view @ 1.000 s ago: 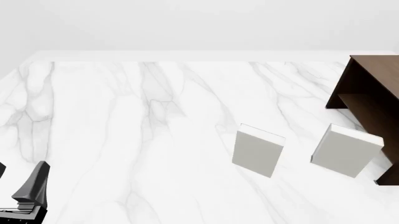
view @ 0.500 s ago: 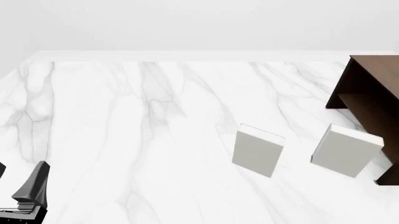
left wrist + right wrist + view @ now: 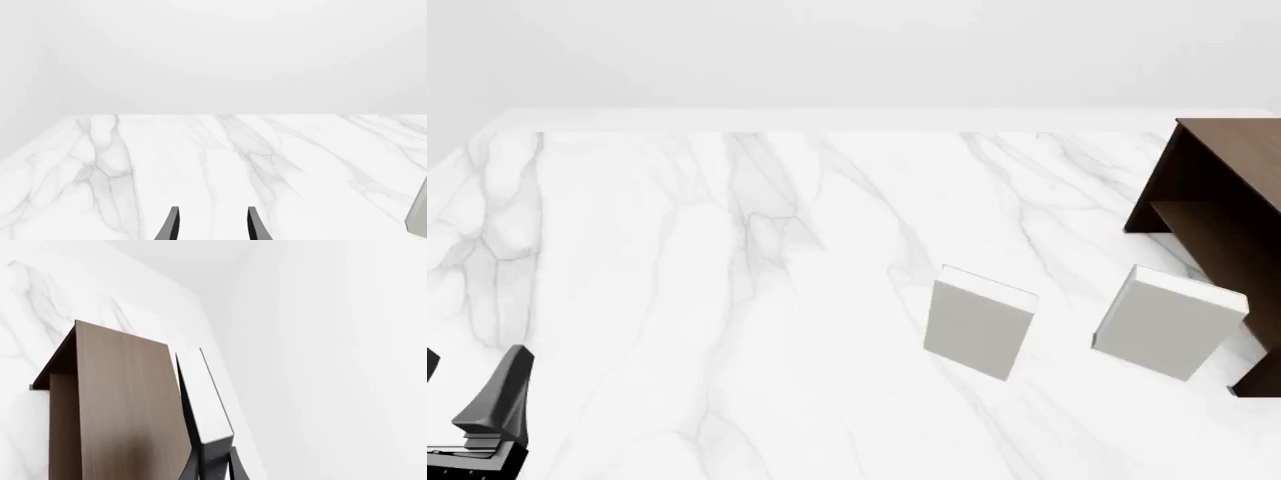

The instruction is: Pick up the book on the left and place it on top of the shelf.

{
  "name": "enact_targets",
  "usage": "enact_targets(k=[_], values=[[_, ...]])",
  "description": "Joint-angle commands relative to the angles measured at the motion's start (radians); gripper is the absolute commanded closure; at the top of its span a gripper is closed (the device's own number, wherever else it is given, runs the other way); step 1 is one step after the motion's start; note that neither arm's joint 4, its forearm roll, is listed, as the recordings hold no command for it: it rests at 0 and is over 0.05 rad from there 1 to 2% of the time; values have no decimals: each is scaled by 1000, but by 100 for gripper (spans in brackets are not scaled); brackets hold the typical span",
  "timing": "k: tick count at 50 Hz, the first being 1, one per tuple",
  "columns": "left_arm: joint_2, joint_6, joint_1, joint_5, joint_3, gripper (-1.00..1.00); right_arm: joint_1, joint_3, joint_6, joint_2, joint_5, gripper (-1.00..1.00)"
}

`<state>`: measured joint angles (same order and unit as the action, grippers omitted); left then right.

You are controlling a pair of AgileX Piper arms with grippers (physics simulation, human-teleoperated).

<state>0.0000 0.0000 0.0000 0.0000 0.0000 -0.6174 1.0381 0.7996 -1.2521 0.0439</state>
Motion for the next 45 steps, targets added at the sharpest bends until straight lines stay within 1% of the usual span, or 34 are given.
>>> enact_targets(k=[1, 14, 21, 37, 45], values=[[0, 0, 0, 0, 0, -100, -8, 19, -22, -27, -28, 100], [0, 0, 0, 0, 0, -100, -8, 60, -13, -77, -34, 100], [0, 0, 0, 0, 0, -100, -8, 46, -3, -96, -53, 100], [0, 0, 0, 0, 0, -100, -5, 62, -2, -147, -76, 100], [0, 0, 0, 0, 0, -100, -5, 49, -1, -153, -83, 100]])
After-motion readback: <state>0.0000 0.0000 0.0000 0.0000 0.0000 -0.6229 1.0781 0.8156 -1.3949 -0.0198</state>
